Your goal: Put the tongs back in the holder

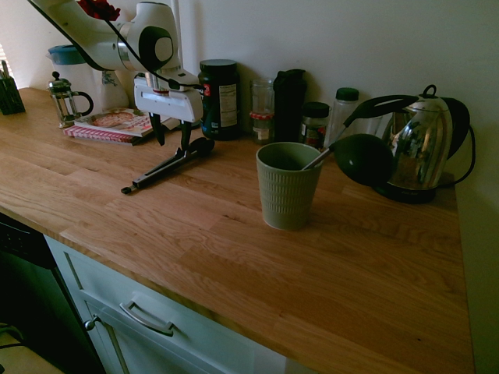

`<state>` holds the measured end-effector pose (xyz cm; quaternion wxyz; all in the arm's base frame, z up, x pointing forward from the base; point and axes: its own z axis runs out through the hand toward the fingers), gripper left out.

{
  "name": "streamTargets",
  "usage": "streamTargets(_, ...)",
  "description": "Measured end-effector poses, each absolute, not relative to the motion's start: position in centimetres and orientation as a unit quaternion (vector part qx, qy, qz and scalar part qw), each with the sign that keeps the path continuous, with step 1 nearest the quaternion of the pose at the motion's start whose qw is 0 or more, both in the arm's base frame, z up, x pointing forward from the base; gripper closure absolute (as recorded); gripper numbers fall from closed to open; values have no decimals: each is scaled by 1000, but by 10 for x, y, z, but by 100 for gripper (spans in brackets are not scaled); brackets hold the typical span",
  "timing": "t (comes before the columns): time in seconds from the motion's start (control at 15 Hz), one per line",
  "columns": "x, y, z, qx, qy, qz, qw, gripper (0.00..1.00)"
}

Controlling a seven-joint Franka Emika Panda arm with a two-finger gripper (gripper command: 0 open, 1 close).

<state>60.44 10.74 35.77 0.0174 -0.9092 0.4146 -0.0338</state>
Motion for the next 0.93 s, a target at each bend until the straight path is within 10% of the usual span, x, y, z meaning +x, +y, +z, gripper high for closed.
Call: streamTargets(0.93,586,97,344,-909,412,-58,3,100)
